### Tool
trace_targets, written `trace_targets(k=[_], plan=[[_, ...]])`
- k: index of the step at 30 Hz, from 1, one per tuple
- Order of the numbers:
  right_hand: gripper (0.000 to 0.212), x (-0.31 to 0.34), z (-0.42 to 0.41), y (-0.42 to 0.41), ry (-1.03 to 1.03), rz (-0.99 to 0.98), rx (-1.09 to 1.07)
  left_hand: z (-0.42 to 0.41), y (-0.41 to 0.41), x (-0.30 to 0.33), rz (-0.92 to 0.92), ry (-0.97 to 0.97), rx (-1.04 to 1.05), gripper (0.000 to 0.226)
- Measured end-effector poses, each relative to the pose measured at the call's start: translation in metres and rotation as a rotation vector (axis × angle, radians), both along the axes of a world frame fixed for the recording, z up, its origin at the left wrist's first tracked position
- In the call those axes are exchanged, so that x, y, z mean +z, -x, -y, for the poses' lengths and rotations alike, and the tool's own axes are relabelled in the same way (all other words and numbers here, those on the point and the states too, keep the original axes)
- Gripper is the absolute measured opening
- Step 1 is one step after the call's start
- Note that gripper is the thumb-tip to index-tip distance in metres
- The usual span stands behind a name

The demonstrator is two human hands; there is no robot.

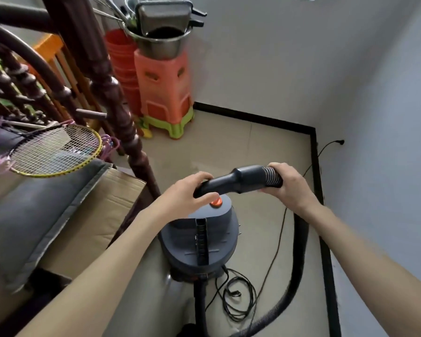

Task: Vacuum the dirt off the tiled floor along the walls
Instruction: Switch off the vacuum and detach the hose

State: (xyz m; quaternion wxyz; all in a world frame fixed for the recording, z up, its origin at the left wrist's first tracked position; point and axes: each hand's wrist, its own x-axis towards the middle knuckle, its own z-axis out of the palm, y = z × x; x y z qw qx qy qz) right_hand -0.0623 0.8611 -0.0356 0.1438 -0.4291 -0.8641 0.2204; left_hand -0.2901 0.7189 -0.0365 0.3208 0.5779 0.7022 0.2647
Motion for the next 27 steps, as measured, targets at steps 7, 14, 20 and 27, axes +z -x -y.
trace_targets(k=[7,14,20,27], plan=[[0.059,0.008,0.019,0.014,0.006,-0.018,0.335,0.025,-0.023,0.005,0.078,0.032,0.111,0.059],[0.035,-0.023,0.036,-0.01,0.355,-0.106,0.288,0.1,-0.048,-0.011,0.234,-0.084,0.331,0.029],[0.044,-0.067,0.081,0.009,0.401,-0.075,0.377,0.14,-0.047,-0.041,0.169,0.169,0.37,0.041],[0.052,-0.142,0.113,0.027,0.32,0.076,0.504,0.148,-0.047,-0.126,0.021,0.276,0.33,0.034]])
